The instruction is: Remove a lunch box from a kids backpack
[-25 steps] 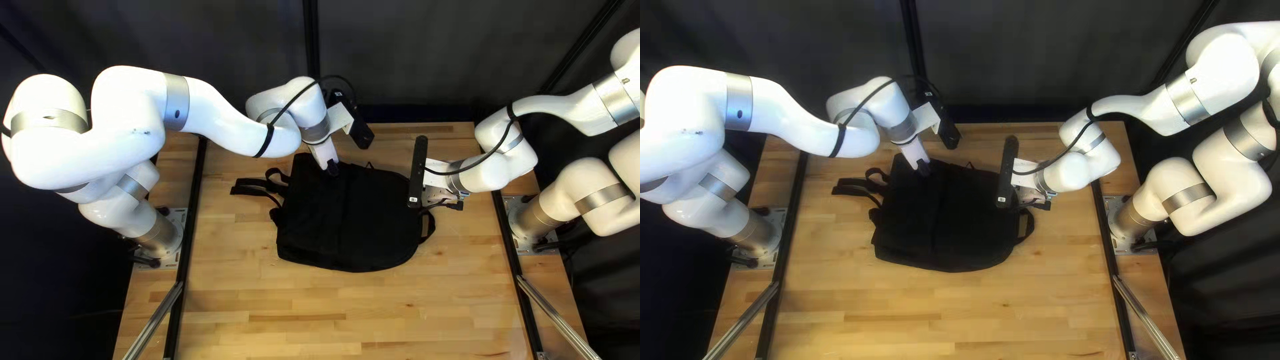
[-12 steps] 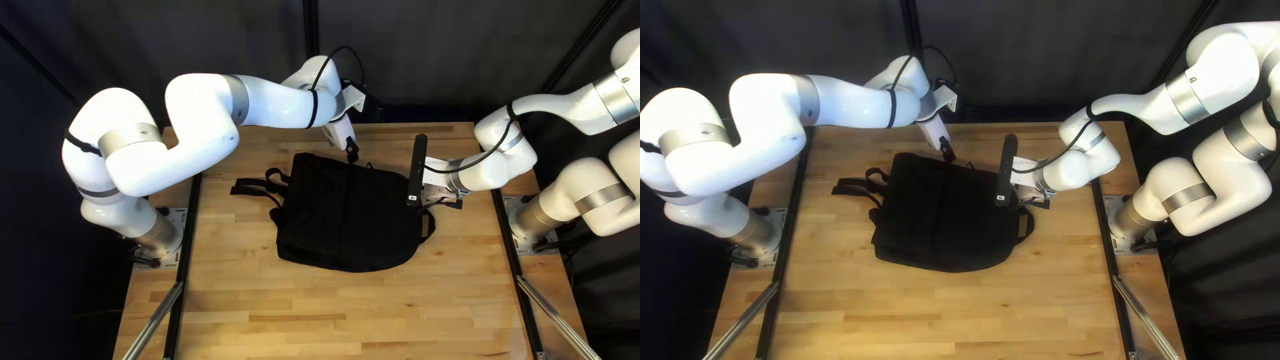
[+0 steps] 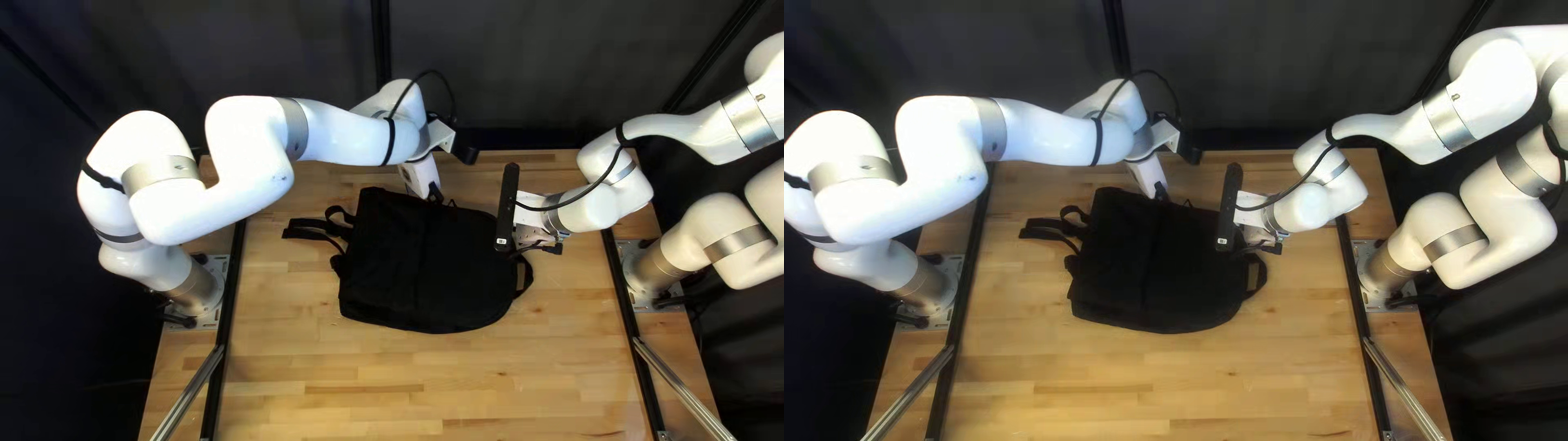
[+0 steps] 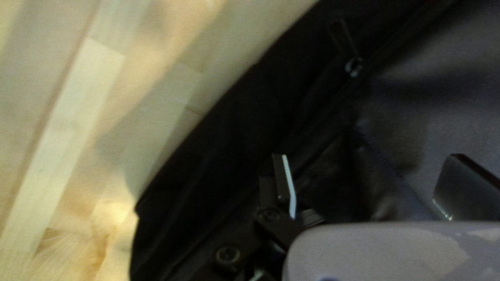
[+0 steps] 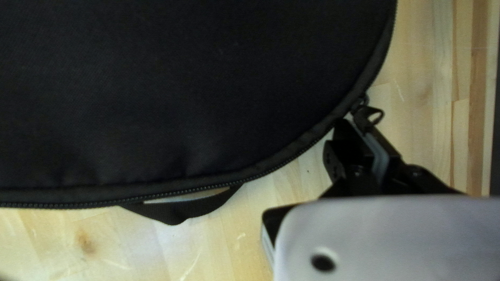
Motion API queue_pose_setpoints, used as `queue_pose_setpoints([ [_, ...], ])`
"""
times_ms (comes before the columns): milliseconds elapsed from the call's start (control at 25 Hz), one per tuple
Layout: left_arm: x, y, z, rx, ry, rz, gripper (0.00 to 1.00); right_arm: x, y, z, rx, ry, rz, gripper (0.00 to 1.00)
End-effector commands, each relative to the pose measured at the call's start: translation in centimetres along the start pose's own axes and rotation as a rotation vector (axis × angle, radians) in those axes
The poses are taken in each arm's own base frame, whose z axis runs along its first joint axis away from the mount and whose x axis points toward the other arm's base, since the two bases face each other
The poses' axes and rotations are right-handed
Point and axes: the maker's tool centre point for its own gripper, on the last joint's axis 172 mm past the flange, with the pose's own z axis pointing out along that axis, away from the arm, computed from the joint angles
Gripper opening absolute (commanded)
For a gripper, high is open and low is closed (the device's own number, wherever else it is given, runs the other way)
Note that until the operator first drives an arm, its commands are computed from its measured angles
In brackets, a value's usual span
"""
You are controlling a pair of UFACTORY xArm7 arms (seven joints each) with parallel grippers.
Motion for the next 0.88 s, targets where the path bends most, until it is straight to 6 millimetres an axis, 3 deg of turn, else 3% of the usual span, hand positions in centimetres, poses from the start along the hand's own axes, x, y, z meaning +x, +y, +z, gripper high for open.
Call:
queue_pose_setpoints([
  [40, 0.1, -0.3, 1.2, -0.009, -0.019, 0.002, 0.05, 0.0, 0.0, -0.1, 0.000, 0.000, 0.000, 0.00],
  [80, 0.1, -0.4, 1.4, -0.009, -0.024, 0.007, 0.00, 0.0, 0.0, -0.1, 0.000, 0.001, 0.000, 0.00],
  [520, 0.8, -1.9, 0.3, 0.015, -0.020, -0.001, 0.00, 0.1, -0.4, -0.7, -0.003, 0.003, -0.007, 0.00],
  [720, 1.2, -2.7, -0.1, 0.031, 0.004, -0.026, 0.00, -0.4, -2.6, -0.6, 0.000, 0.009, -0.010, 0.00],
  [880, 1.2, -3.4, 0.2, 0.035, 0.018, -0.041, 0.00, -1.0, -4.4, -1.7, -0.004, 0.010, -0.015, 0.00],
])
